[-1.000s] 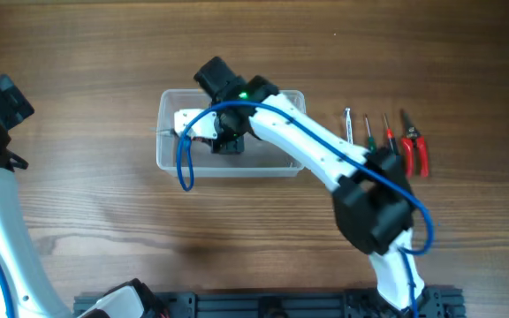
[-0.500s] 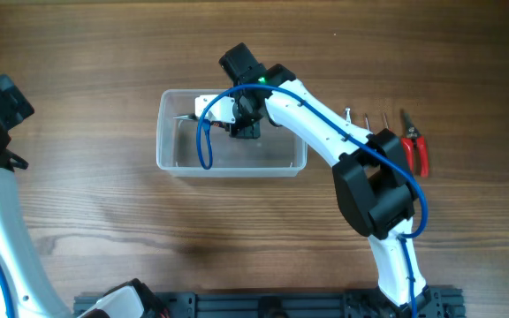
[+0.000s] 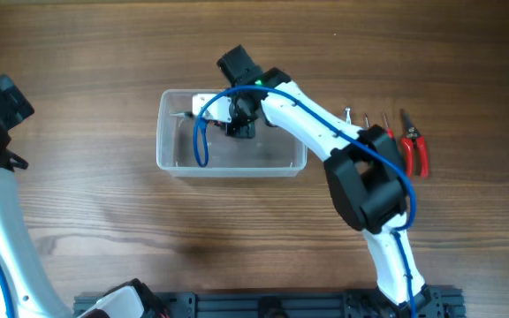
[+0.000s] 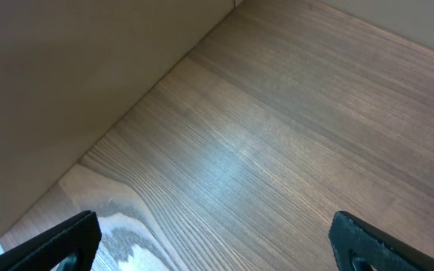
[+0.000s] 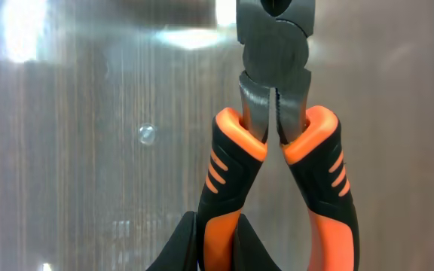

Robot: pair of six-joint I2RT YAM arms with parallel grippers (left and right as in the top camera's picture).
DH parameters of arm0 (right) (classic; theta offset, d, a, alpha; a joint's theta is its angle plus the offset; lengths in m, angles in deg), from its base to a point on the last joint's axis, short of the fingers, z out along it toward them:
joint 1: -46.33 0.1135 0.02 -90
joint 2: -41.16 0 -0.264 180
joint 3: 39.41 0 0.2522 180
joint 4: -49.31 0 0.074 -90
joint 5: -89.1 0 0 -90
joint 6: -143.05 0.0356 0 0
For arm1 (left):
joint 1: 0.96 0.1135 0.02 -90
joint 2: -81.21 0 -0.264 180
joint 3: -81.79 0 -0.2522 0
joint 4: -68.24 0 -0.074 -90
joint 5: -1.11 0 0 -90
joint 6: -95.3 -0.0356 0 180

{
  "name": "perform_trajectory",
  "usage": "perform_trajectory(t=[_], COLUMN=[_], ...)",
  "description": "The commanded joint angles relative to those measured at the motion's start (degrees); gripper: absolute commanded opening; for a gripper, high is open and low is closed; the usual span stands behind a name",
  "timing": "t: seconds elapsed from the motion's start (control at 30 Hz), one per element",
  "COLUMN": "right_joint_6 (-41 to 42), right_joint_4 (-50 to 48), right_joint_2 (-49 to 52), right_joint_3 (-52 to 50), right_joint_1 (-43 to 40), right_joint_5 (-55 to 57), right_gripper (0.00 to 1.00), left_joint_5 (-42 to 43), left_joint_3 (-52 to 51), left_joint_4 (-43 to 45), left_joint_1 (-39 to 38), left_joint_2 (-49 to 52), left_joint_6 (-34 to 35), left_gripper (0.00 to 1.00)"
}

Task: Pack container
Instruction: 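Carry the pliers into the container and open the right gripper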

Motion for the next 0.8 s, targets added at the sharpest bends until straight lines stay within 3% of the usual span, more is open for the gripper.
perform_trajectory(t=[0.0,0.13,0.17,0.23,0.3,0.4,0.53,0.67,0.77], right_joint_6=[1.4,2.0,2.9,4.5,6.6,13.6,18.9,23.0,28.0], right_joint_4=[-0.4,-0.4,-0.5,-0.4,-0.4,0.4,7.1,9.4,11.7], right_joint_2=[1.0,1.0,1.0,1.0,0.8,-1.7,-12.2,-26.5,-35.7], right_joint_3=[-0.3,-0.4,-0.4,-0.4,-0.2,1.0,5.6,7.7,7.7], right_joint_1=[0.0,0.0,0.0,0.0,0.0,0.0,0.0,-1.8,-9.5], right_joint_5=[-1.7,-1.5,-1.5,-1.5,-1.2,2.8,14.4,25.9,29.7], right_gripper=[0.04,0.05,0.13,0.39,0.44,0.43,0.42,0.56,0.67], left_joint_5=[-0.5,-0.5,-0.5,-0.5,-0.5,-0.5,-0.5,-0.5,-0.5], left_joint_3=[0.0,0.0,0.0,0.0,0.0,0.0,0.0,0.0,0.0], left_joint_4=[0.0,0.0,0.0,0.0,0.0,0.0,0.0,0.0,0.0], left_joint_1=[0.3,0.3,0.3,0.3,0.3,0.3,0.3,0.3,0.3], left_joint_2=[0.3,0.3,0.3,0.3,0.3,0.3,0.3,0.3,0.3], left_joint_6=[0.8,0.8,0.8,0.8,0.8,0.8,0.8,0.8,0.8], left_gripper=[1.00,1.00,1.00,1.00,1.00,1.00,1.00,1.00,1.00])
